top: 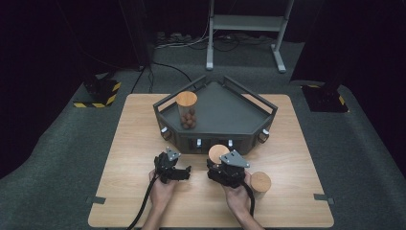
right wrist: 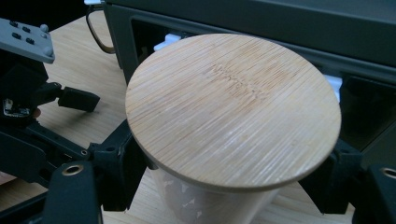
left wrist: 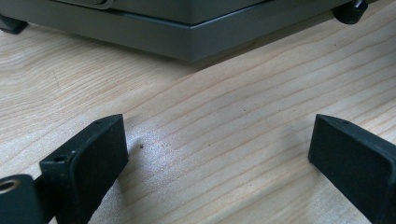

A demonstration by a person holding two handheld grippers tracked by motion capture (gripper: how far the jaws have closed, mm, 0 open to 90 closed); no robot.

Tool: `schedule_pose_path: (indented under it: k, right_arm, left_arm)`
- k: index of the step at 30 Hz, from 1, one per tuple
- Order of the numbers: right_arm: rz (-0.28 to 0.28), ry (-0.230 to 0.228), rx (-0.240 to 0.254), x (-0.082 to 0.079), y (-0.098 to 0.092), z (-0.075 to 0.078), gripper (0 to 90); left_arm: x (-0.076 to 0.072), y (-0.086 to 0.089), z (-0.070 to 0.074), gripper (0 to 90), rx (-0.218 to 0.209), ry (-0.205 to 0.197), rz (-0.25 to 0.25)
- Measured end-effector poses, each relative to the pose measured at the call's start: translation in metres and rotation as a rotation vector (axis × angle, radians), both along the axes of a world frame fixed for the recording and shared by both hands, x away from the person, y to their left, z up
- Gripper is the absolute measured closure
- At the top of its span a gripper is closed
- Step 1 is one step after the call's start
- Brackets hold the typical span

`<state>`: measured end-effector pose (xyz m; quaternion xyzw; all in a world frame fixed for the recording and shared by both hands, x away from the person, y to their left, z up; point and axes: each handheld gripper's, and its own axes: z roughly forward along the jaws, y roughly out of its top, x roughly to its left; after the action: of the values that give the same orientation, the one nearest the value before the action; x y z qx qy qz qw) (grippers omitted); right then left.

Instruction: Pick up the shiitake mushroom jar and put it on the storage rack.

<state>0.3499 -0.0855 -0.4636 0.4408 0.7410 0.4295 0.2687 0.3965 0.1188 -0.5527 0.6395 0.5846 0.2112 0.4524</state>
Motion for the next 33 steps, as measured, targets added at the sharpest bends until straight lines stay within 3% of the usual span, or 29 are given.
schedule_pose_path:
  k: [17, 33]
  right_arm:
    - [0.038, 0.004, -0.003, 0.004, -0.010, 0.024, 25.6]
    - [0.142, -0.008, -0.010, 0.016, -0.024, 0.068, 25.5]
  left_arm:
    - [0.000, 0.000, 0.000, 4.6, -0.003, -0.001, 0.002]
    - [0.000, 0.000, 0.000, 4.6, 0.000, 0.000, 0.000]
